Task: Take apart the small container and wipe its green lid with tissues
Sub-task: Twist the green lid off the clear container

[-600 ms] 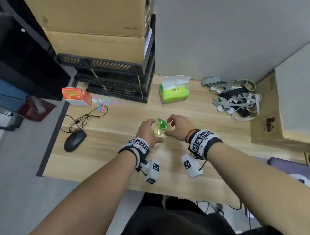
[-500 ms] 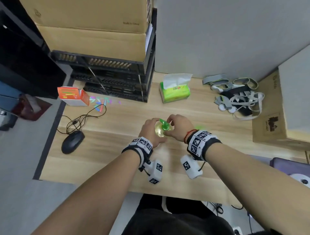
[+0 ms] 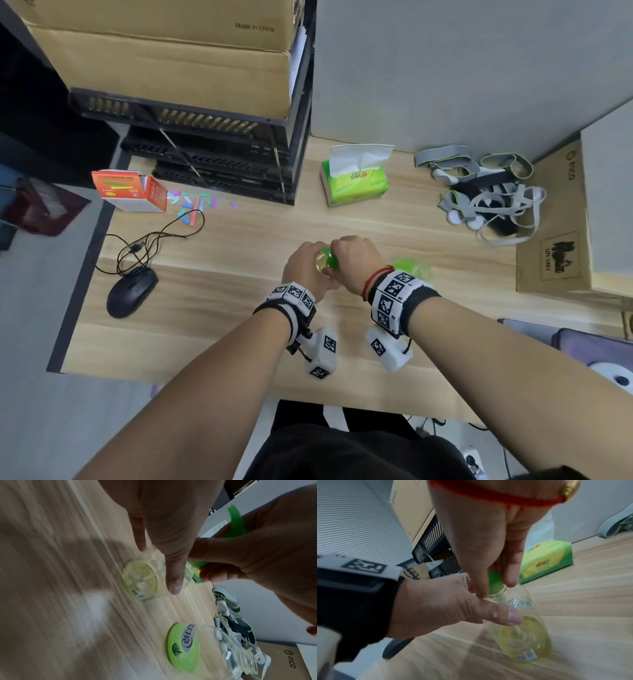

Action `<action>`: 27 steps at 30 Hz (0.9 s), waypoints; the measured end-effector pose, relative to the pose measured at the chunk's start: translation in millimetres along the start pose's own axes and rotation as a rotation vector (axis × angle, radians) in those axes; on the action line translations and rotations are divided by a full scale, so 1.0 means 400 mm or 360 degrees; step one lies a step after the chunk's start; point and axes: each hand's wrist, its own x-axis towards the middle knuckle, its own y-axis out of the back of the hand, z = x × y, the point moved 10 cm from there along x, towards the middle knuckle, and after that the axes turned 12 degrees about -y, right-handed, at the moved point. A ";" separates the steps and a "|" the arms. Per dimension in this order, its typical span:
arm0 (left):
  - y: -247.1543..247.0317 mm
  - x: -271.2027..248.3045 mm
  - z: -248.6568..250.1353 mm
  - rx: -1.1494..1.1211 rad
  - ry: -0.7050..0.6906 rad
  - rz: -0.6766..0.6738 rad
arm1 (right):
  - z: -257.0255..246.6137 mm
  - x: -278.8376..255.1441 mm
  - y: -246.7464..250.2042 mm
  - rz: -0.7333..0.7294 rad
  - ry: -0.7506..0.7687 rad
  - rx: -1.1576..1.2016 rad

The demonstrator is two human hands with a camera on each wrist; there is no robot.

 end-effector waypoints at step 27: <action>-0.003 -0.001 -0.012 -0.0033 -0.0041 0.0047 | -0.013 0.007 0.019 -0.0455 0.0139 0.0235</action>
